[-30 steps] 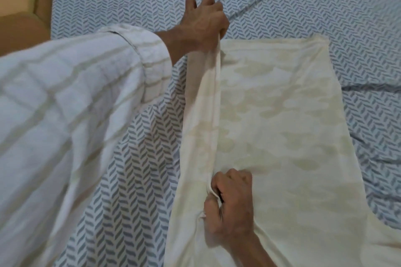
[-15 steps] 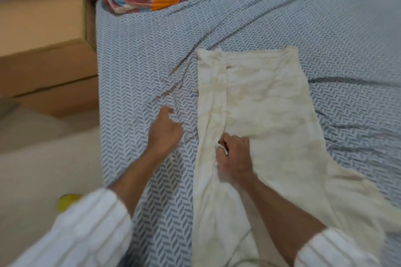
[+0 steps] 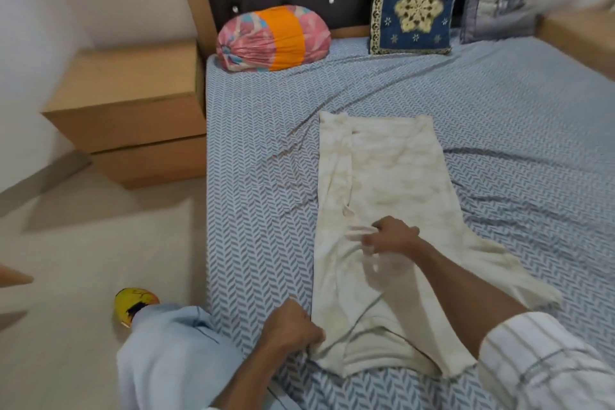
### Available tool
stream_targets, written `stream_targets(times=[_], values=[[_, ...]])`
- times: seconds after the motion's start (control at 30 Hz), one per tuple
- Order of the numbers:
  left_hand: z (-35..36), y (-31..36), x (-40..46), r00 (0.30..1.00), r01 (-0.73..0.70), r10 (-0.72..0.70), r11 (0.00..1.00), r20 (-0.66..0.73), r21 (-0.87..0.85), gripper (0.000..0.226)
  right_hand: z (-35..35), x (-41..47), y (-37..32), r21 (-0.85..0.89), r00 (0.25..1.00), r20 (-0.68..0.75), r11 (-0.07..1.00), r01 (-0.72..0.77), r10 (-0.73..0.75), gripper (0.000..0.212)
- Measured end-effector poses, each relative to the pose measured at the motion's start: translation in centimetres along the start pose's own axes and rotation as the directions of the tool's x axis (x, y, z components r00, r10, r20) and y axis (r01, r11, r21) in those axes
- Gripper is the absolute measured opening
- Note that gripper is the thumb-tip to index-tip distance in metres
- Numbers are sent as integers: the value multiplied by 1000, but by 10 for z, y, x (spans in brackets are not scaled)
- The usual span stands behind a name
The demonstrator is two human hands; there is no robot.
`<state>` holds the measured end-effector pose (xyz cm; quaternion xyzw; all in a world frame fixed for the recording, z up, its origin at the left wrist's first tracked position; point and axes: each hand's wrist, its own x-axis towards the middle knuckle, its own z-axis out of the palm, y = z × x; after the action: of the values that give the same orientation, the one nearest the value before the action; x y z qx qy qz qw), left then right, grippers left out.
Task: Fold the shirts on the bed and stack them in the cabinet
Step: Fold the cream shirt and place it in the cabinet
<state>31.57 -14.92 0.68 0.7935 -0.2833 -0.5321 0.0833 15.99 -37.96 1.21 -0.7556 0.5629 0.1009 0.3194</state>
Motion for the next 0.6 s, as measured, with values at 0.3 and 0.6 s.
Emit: stream_targets(times=[0.3,0.6], values=[[4,-23,-16,995,70,-44,949,92,-308,39,-4,-26,29,368,1000,-17,930,-12,20,27],[11,-24,-13,996,77,-66,979,61,-188,35,11,-32,54,478,994,-30,875,-80,107,60]])
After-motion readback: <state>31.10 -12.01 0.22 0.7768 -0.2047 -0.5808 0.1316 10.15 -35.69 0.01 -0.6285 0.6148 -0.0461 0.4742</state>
